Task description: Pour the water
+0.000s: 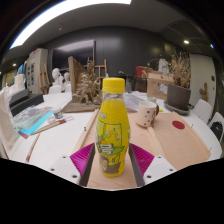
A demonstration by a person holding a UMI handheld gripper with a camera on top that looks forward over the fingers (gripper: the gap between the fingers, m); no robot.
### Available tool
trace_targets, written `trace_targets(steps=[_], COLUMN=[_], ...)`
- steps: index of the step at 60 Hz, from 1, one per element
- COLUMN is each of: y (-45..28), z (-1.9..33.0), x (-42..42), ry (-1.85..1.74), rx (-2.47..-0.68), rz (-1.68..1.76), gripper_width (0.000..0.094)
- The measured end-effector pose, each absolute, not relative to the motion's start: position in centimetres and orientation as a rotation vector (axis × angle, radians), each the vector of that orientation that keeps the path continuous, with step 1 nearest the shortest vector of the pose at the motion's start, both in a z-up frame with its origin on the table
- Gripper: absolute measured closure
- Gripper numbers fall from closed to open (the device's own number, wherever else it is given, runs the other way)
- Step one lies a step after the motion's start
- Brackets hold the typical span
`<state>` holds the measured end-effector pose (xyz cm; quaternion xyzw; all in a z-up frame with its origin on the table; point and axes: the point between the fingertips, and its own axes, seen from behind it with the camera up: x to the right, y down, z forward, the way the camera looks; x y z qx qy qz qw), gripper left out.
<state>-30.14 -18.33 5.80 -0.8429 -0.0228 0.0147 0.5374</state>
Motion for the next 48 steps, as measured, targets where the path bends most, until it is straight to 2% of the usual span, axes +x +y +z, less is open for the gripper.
trace_targets(steps=[4,9,13,16,19,27,34,48], y=[-17.4,-17.0,-17.0,-16.8,-16.6,-15.7,-14.2,-7.7], z=[5.7,5.7,5.9,6.0,6.6,8.7,12.0,22.5], x=[-30.1,-30.2,-30.1,-30.2,-30.0,-30.6,-32.1,-34.0], ry=[-0.024,-0.019,-0.030,-0.038,-0.043,-0.055,-0.024,0.352], rx=[-1.990,-1.987,-1.989,-1.988,-1.979,-1.976,-1.964,-1.820], rz=[0.030,0.028,0.019,0.010,-0.005,0.019,0.152,0.813], gripper_width=[0.0469,0.0513,0.0581,0.0671,0.0702,0.0704,0.0704,0.0704])
